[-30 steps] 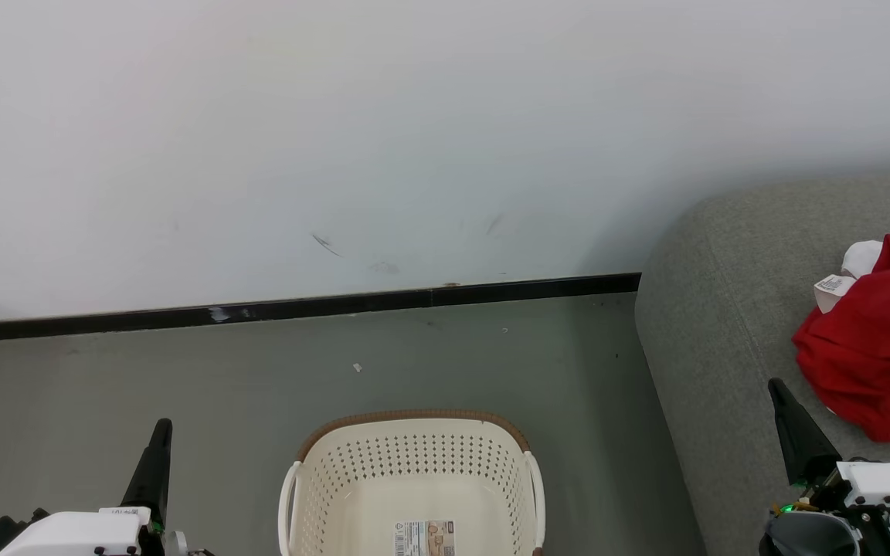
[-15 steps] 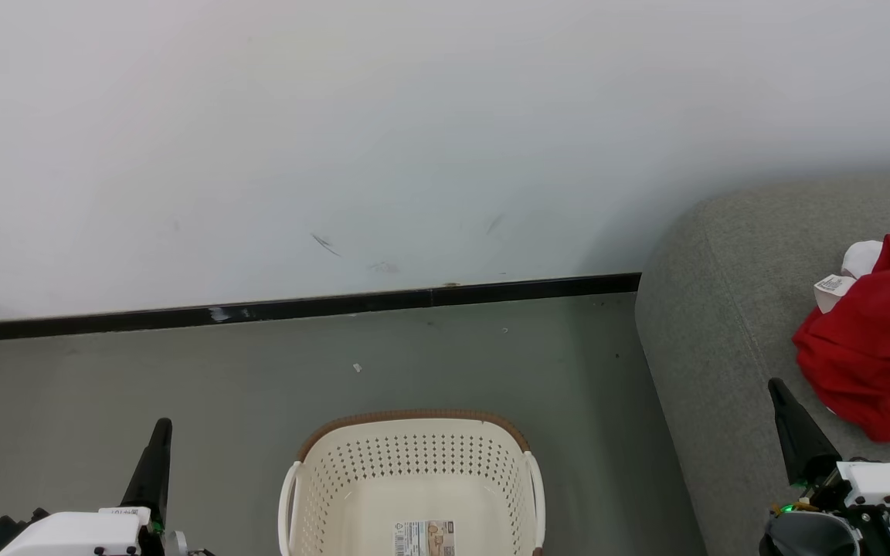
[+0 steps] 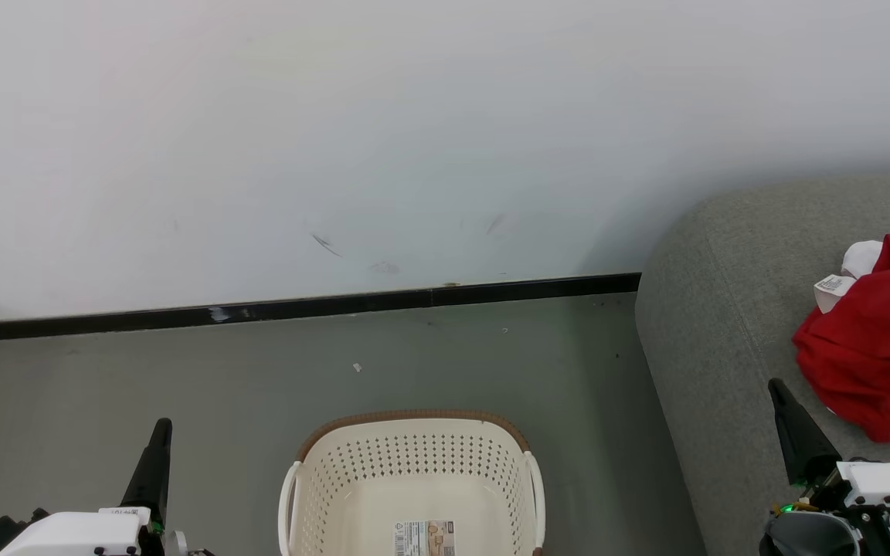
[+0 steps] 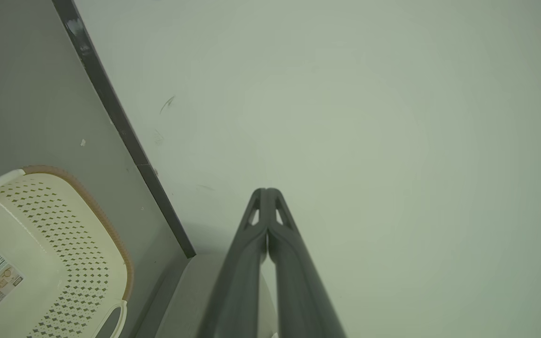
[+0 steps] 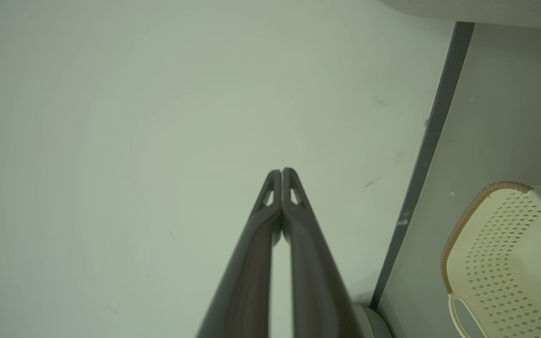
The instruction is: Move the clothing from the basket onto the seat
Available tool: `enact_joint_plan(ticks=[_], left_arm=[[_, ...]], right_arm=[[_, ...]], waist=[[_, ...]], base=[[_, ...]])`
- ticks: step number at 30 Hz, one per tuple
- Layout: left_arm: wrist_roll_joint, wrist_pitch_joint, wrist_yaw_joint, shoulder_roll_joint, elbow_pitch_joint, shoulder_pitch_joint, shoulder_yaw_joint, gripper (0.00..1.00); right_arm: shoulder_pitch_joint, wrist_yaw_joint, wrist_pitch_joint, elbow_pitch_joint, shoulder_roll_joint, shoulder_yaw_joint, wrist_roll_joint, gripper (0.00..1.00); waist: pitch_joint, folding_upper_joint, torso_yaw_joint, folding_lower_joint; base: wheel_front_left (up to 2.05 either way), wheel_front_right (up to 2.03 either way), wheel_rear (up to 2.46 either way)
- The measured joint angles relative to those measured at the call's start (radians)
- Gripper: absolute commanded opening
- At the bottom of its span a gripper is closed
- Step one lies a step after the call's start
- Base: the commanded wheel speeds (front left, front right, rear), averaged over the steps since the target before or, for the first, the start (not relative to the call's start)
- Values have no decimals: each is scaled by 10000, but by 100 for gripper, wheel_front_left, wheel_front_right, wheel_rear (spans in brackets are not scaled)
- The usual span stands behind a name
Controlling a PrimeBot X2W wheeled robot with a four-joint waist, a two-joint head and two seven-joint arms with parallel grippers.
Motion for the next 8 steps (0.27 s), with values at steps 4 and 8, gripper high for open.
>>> enact_joint_plan(ticks=[4,8], left_arm=[[0,0,0,0,0,0,0,0],[0,0,0,0,0,0,0,0]], right_arm=[[0,0,0,0,-2,2,0,0],[0,0,0,0,-2,4,0,0]], waist=[[0,0,0,0],[0,0,0,0]], base=[[0,0,0],[0,0,0]])
